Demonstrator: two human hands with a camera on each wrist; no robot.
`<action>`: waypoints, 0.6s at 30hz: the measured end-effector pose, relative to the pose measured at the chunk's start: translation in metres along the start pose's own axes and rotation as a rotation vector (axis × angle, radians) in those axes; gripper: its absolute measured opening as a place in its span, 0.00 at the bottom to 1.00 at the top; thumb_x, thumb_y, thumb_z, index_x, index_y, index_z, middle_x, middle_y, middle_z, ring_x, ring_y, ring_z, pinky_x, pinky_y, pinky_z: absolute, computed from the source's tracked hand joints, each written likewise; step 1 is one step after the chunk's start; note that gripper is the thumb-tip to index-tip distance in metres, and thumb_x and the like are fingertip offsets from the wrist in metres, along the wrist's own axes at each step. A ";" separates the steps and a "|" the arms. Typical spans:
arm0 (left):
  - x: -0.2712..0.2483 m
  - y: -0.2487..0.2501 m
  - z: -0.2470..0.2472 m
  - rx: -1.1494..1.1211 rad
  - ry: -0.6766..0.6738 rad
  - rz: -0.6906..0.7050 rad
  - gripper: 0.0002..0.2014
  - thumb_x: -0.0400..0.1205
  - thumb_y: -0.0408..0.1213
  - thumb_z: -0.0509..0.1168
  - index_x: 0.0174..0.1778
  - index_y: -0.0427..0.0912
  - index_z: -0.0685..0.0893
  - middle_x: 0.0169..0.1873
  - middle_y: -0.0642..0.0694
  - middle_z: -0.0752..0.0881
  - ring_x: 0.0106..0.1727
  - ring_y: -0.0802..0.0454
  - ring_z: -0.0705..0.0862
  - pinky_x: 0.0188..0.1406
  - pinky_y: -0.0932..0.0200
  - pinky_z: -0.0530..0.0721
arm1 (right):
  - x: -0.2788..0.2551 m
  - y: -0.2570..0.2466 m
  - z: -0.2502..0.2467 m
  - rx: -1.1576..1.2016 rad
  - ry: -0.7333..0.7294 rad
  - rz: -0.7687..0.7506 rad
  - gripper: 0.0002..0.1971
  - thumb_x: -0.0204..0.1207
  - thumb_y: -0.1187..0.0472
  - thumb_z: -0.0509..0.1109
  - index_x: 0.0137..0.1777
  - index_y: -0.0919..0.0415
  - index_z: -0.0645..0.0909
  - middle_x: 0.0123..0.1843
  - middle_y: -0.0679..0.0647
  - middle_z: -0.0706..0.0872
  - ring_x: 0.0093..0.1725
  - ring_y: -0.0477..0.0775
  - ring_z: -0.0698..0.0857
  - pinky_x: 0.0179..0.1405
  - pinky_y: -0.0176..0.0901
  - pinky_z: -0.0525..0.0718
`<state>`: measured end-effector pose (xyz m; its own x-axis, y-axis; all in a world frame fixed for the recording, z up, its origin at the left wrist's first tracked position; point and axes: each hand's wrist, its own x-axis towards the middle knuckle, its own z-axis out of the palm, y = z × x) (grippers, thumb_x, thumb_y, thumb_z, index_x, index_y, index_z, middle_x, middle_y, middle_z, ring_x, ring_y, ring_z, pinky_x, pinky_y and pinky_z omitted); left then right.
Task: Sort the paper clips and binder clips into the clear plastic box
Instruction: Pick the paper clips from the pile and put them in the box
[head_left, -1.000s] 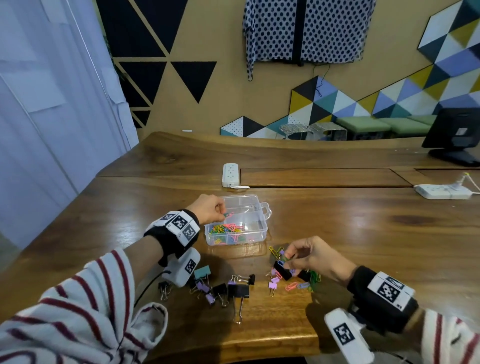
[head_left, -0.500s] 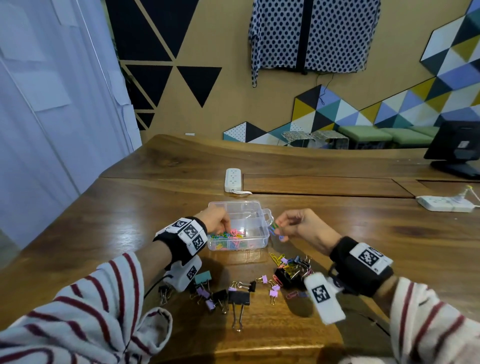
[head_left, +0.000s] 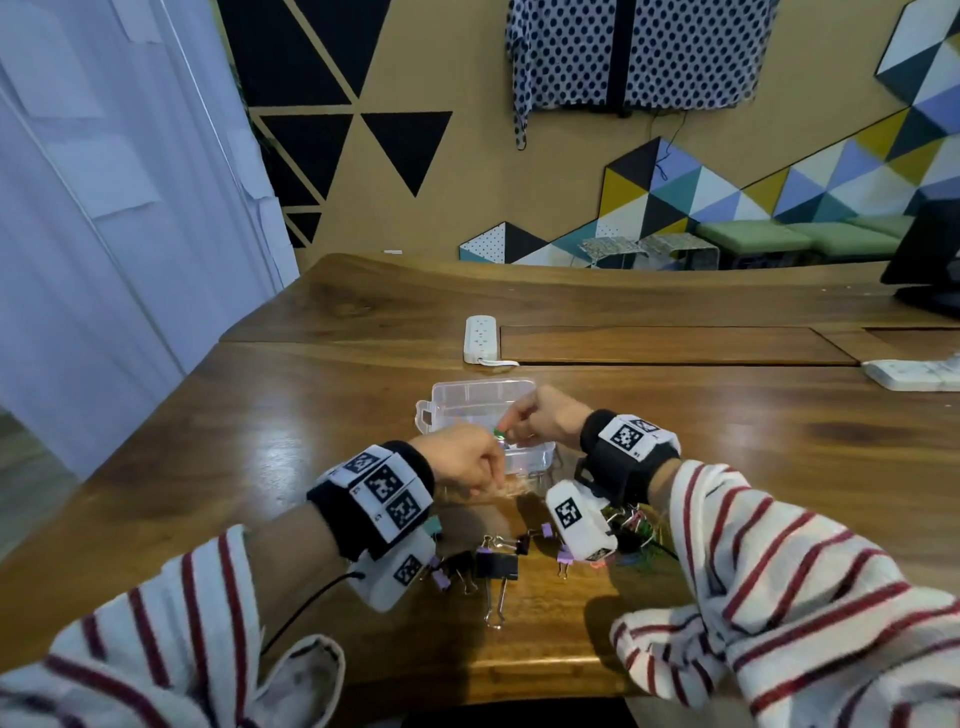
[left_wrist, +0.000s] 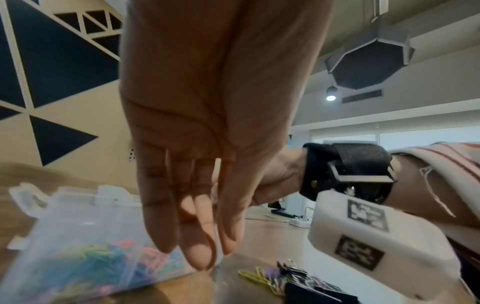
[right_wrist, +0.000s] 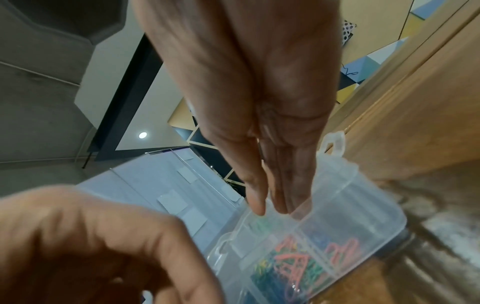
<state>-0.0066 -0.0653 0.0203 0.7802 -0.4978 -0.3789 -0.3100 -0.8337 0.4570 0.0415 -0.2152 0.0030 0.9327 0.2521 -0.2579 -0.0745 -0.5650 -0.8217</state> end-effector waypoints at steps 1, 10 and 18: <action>0.004 0.004 0.004 -0.001 -0.023 0.008 0.11 0.79 0.25 0.61 0.53 0.35 0.85 0.39 0.45 0.85 0.36 0.56 0.81 0.34 0.67 0.79 | -0.005 0.002 -0.005 -0.032 0.006 -0.019 0.11 0.75 0.77 0.61 0.53 0.74 0.83 0.41 0.59 0.84 0.43 0.52 0.82 0.48 0.40 0.85; 0.028 0.050 0.048 -0.061 -0.039 0.198 0.15 0.78 0.20 0.54 0.50 0.30 0.86 0.48 0.31 0.89 0.42 0.50 0.84 0.47 0.55 0.85 | -0.089 0.056 -0.052 -0.471 0.101 -0.056 0.09 0.71 0.72 0.68 0.47 0.64 0.87 0.44 0.55 0.90 0.35 0.35 0.85 0.31 0.15 0.75; 0.036 0.079 0.088 0.296 0.054 0.295 0.13 0.78 0.36 0.67 0.47 0.27 0.86 0.46 0.34 0.90 0.49 0.40 0.88 0.35 0.58 0.78 | -0.114 0.097 -0.046 -0.715 0.101 0.290 0.13 0.73 0.48 0.70 0.43 0.57 0.74 0.52 0.63 0.85 0.48 0.58 0.85 0.36 0.39 0.78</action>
<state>-0.0505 -0.1706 -0.0278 0.6596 -0.7186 -0.2201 -0.6607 -0.6941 0.2859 -0.0554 -0.3350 -0.0240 0.9409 -0.0368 -0.3367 -0.1070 -0.9755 -0.1923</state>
